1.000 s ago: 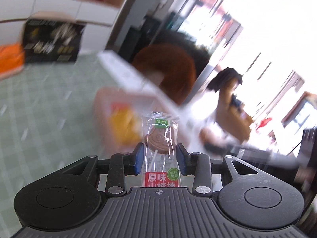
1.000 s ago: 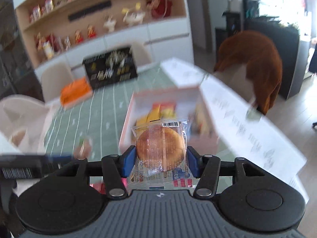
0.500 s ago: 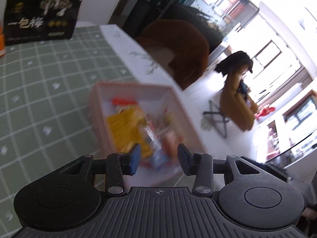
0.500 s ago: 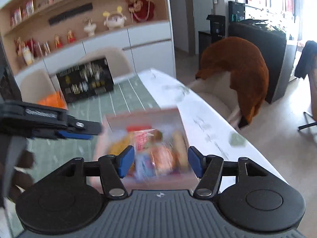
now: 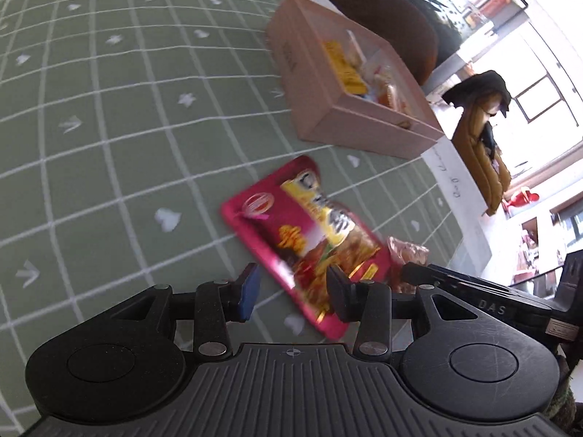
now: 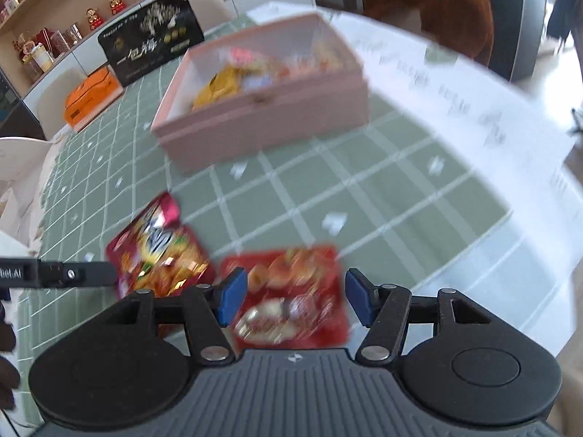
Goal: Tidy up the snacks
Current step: 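Move both tools toward the red spicy-strip packs, then grasp the red spicy-strip pack with the right tool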
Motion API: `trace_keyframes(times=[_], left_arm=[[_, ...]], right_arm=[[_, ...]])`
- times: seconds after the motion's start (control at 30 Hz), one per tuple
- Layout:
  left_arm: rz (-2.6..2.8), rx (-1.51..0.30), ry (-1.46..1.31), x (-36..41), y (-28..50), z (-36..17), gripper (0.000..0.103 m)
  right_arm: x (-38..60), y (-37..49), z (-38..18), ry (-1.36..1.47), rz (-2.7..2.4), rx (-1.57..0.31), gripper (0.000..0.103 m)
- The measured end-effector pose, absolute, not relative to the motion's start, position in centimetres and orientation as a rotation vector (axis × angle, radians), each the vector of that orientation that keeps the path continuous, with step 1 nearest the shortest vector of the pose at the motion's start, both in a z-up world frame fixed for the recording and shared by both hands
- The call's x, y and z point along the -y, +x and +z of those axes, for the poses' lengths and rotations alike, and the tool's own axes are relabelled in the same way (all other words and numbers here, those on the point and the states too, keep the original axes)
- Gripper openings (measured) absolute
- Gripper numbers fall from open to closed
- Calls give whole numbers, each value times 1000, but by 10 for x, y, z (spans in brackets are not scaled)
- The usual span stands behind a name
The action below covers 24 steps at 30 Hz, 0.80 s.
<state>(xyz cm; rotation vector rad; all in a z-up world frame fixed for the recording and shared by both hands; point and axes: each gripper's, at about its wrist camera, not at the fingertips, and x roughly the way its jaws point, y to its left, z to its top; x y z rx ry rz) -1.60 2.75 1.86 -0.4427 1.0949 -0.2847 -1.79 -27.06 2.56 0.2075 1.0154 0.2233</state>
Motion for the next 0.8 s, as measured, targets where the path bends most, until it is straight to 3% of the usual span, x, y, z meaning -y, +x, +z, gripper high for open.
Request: trace_keyframes(times=[0.23,0.57,0.8], left_arm=[[-230,-1079,-466,-40,-24,25,45],[-121,-1045,-406,-52,-30,34,45],[-49,-1004,-463,-74,-34,42,45]], right_arm=[[220,-25,28,203,419,-1046,64],[195,-20,46,118,389,-946,67],[155,11,29,180,424,-1046,70]])
